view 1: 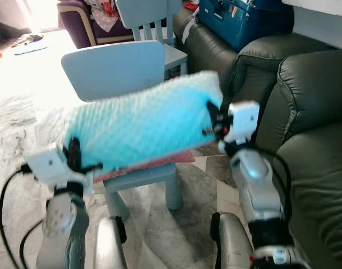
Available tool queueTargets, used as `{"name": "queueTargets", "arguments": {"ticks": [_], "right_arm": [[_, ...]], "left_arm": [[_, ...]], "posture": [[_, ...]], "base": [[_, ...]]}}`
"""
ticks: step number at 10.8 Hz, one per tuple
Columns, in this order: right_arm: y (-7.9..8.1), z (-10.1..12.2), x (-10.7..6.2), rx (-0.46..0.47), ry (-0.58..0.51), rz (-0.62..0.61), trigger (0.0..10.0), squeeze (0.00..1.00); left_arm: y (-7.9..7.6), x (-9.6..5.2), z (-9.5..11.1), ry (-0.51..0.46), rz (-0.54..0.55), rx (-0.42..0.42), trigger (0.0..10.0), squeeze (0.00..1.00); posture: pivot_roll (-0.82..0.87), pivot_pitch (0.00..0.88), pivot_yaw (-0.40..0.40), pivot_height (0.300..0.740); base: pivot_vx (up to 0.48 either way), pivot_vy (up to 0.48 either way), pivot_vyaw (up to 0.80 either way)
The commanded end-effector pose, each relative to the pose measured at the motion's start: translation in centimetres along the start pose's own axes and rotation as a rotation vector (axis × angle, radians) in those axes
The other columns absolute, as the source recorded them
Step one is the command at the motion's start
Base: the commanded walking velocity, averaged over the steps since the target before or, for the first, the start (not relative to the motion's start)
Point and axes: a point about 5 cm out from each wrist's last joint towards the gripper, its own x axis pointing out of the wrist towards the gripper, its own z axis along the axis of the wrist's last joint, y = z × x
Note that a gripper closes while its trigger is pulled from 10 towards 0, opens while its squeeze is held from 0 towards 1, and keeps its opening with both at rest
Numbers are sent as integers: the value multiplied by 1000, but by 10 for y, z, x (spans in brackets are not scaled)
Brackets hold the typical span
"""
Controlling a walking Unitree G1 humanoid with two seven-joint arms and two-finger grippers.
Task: Move the pillow to the sofa
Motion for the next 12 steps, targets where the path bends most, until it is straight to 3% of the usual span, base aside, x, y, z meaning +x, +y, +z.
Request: {"name": "queueTargets", "arguments": {"ticks": [1,4,10,12], "right_arm": [[2,17,9,-3,-62,3,0,0],[-3,31,19,9,-99,-31,0,0],[-7,30,19,17,-91,-59,0,0],[-7,29,20,22,-88,-55,0,0]], "left_arm": [[4,4,5,-28,14,23,0,0],[0,14,12,-63,-12,32,0,0],[-5,10,7,-63,-49,58,0,0],[-8,8,4,-54,-56,55,0,0]], "posture": [[-172,0,58,495],[-178,0,57,495],[-180,0,55,495],[-177,0,55,526]], "base": [[0,0,0],[0,0,0],[0,0,0],[0,0,0]]}}
